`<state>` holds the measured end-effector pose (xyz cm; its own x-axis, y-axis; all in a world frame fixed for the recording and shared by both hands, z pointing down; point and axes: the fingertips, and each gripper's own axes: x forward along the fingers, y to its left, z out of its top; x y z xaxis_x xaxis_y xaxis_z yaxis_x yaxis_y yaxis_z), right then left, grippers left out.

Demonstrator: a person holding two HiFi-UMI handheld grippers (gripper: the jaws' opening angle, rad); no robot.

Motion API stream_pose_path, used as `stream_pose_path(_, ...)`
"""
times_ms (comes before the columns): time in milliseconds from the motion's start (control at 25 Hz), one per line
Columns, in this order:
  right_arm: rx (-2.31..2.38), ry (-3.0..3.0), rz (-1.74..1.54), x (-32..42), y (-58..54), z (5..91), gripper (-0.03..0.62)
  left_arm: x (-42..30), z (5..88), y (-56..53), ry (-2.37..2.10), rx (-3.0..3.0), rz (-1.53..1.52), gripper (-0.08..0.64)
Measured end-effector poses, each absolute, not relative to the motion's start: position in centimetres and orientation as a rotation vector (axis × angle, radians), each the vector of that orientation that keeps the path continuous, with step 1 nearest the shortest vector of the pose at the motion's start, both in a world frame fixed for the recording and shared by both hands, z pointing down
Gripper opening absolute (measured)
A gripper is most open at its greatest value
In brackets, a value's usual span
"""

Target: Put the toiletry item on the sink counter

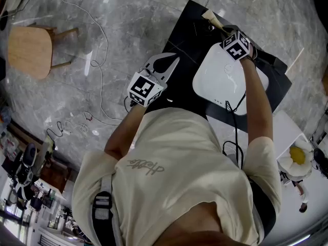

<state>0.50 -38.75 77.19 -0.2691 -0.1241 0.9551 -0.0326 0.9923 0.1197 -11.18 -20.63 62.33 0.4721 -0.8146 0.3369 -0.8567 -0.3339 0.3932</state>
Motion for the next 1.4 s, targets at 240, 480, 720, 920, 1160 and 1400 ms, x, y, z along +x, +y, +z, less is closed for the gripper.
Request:
stream_pose_path(240,0.111,-1.851,-0.107,0.3,-38.7,76.6,0.067,-10.8,62.3,-20.5,-1.375,2.204,0.102,0.003)
stream_pose_path(480,0.118,-1.872,-0.117,0.3,-38.3,75.4,0.067,-10.3,62.1,-20.5,-1.366,2.219,0.106,0.003)
stream_pose_path(720,0.131,-1.917,-0.132,0.2,-37.5,71.9,0.067,-9.1,61.0,-20.3,-1.330,2.251,0.098,0.003)
stream_pose_path(920,0.157,-1.937,-0.137,1.9,-36.4,69.3,0.067,-7.7,59.4,-20.7,-1.295,2.316,0.093,0.003)
stream_pose_path(1160,0.204,-1.967,-0.145,4.4,-33.2,67.3,-0.002,-5.8,58.1,-19.2,-1.263,2.365,0.103,0.003)
stream_pose_path(1400,0.277,-2.022,-0.127,6.1,-30.1,65.2,-0.002,-4.6,56.4,-17.7,-1.228,2.450,0.156,0.003)
